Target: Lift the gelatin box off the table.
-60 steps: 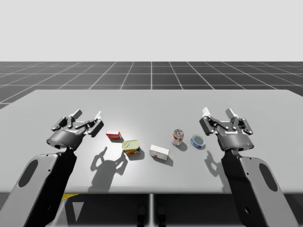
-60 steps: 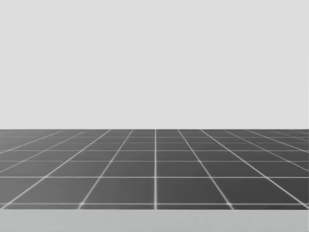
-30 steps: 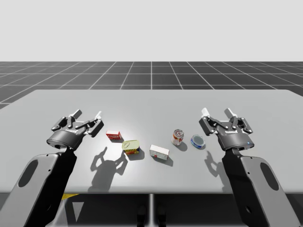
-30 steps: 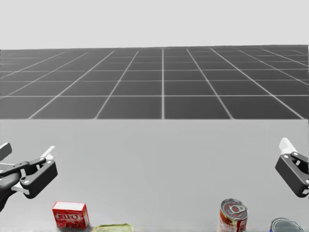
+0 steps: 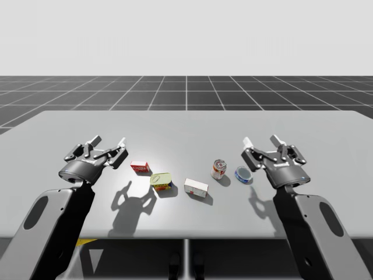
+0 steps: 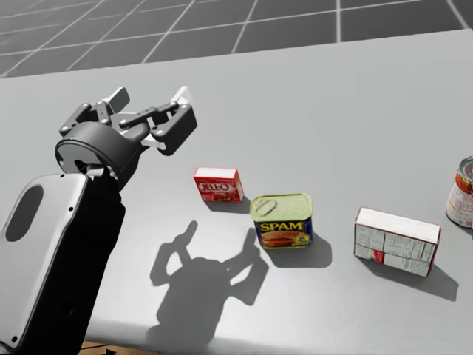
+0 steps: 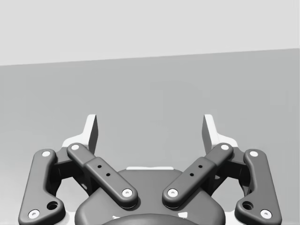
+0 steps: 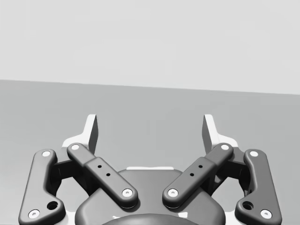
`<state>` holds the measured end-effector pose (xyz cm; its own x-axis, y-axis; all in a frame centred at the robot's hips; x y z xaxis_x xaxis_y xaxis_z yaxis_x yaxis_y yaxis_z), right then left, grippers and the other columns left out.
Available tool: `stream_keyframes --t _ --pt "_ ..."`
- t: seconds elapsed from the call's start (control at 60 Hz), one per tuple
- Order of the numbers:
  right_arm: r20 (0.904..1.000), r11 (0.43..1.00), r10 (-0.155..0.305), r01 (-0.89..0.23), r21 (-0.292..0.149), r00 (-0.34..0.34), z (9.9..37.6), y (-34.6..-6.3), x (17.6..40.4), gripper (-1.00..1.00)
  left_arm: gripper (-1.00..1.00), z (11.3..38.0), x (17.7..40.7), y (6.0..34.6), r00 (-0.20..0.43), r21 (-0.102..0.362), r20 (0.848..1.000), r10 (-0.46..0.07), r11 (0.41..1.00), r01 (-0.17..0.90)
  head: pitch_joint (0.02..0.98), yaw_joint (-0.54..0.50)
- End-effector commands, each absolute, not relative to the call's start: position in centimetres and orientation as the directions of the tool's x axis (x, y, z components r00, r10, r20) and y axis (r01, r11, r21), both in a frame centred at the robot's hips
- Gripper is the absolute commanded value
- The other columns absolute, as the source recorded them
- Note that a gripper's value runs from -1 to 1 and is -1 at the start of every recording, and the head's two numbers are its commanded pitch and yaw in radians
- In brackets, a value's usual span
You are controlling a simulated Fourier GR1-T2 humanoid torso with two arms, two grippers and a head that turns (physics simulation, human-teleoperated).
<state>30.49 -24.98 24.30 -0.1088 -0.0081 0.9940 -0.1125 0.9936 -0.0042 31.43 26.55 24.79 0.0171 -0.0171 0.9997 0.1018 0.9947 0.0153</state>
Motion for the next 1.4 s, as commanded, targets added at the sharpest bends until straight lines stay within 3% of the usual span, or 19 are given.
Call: stream_keyframes --t 0.017,0.183,0.233,0.283,0.367,0.55,0.7,0.817,1.083,1.4 --pt "0.9947 0.991 0.002 -0.13 -0.016 -0.102 24.1 -24.5 30.4 -1.0 -1.0 24.8 31.4 26.5 0.021 0.013 1.0 -0.016 0.995 0.104 0.794 0.32" --pt "0.9946 0.992 0.015 -0.123 -0.028 -0.103 24.0 -24.6 30.4 -1.0 -1.0 24.9 31.4 26.6 0.025 -0.01 1.0 0.007 0.993 0.121 0.785 0.33" --pt "0.9944 0.992 0.016 -0.12 -0.029 -0.104 24.0 -24.5 30.4 -1.0 -1.0 24.9 31.4 26.6 0.038 0.001 0.999 -0.005 0.994 0.108 0.783 0.33" --pt "0.9907 0.993 0.06 -0.095 -0.072 -0.122 23.8 -24.4 30.5 -1.0 -1.0 25.2 31.1 26.6 0.044 -0.021 0.999 0.016 0.992 0.125 0.78 0.33" --pt "0.9902 0.993 0.061 -0.097 -0.074 -0.126 23.8 -24.3 30.5 -1.0 -1.0 25.7 29.9 26.5 0.063 -0.029 0.998 0.018 0.985 0.169 0.78 0.33" --pt "0.9901 0.993 0.062 -0.09 -0.074 -0.126 23.8 -24.4 30.6 -1.0 -1.0 25.3 26.9 26.8 0.07 0.013 0.997 -0.028 0.978 0.209 0.78 0.33" --pt "0.988 0.995 0.07 -0.066 -0.079 -0.138 23.8 -24.2 30.7 -1.0 -1.0 23.2 24.5 26.8 0.105 0.076 0.989 -0.101 0.973 0.218 0.775 0.32" --pt "0.9877 0.995 0.074 -0.054 -0.082 -0.138 23.8 -24.2 30.7 -1.0 -1.0 21.2 23.7 26.6 0.159 0.073 0.981 -0.114 0.968 0.24 0.771 0.31" --pt "0.9902 0.997 0.067 -0.039 -0.072 -0.123 23.8 -24.2 30.7 -1.0 -1.0 17.1 23.5 25.9 0.255 0.032 0.962 -0.101 0.965 0.262 0.774 0.32" --pt "0.99 0.997 0.066 -0.039 -0.072 -0.124 23.8 -24.3 30.8 -1.0 -1.0 15.0 25.6 24.4 0.28 0.036 0.953 -0.112 0.964 0.262 0.779 0.31"
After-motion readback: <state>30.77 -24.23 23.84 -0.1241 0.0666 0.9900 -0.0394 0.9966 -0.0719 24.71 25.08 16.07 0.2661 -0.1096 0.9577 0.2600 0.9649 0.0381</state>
